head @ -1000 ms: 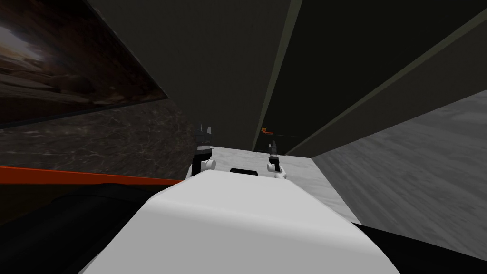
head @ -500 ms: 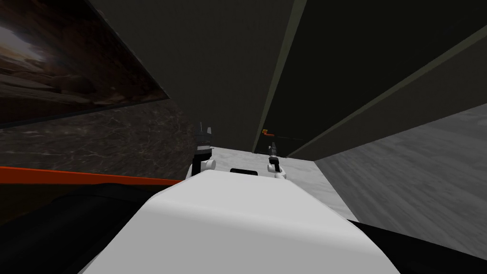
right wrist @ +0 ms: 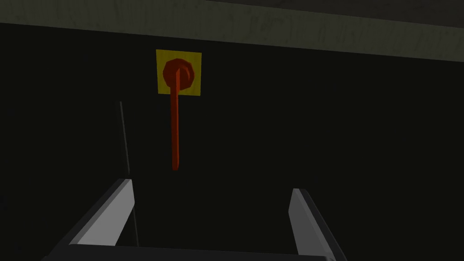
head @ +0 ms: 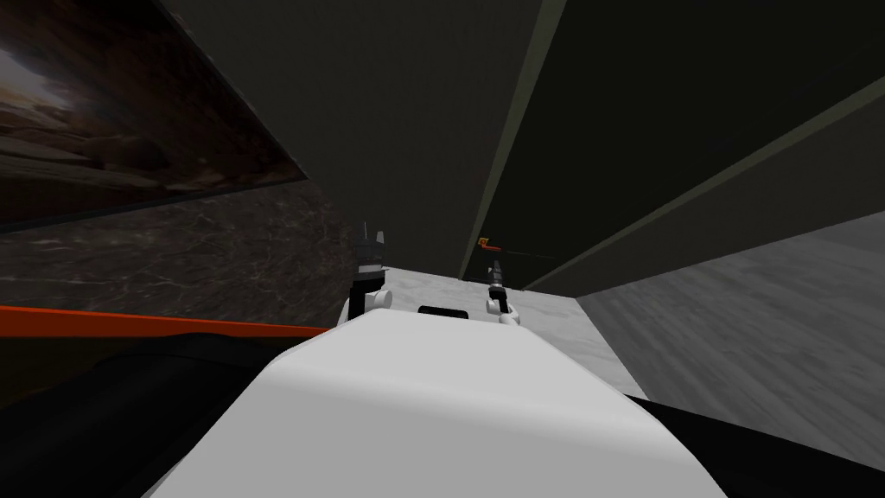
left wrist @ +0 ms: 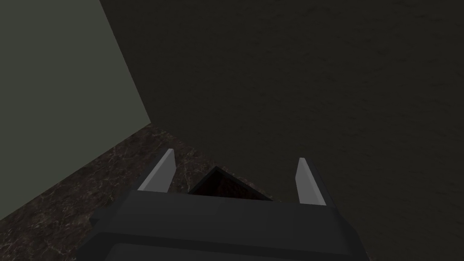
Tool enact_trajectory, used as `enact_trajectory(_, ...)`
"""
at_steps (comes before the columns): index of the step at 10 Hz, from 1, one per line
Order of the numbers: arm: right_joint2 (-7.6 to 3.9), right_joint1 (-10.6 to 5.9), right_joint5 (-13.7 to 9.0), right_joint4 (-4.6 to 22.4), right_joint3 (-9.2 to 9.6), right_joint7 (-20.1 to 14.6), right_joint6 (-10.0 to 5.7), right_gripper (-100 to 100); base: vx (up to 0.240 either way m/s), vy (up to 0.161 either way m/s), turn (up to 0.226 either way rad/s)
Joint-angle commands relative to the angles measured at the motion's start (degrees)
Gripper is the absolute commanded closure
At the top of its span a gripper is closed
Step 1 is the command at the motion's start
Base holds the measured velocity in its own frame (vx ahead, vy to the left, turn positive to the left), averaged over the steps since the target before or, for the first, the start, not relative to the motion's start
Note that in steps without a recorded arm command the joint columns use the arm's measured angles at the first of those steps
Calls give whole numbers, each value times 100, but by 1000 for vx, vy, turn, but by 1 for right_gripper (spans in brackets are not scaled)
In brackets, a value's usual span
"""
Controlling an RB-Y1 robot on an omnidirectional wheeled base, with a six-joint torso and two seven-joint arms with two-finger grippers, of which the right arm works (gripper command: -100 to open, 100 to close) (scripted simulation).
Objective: Pull the door open
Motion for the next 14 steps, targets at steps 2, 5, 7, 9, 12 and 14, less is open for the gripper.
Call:
enact_trajectory(2, -33, -178, -20, 468, -40, -48, -86, -100, 71, -18, 42)
enact_trajectory(5, -58, -321, -36, 856, -75, -87, -140, -100, 84, -32, 49)
enact_trajectory(7, -69, -391, -44, 1045, -92, -107, -166, -100, 56, -26, 29)
enact_trajectory(9, -85, -484, -55, 1294, -114, -132, -201, -100, 63, -14, 42)
enact_trajectory(12, -187, -366, -58, 1213, -115, -236, -237, -100, 109, 24, 30)
enact_trajectory(14, -385, -204, -70, 1234, -128, -441, -367, -100, 184, 63, 69)
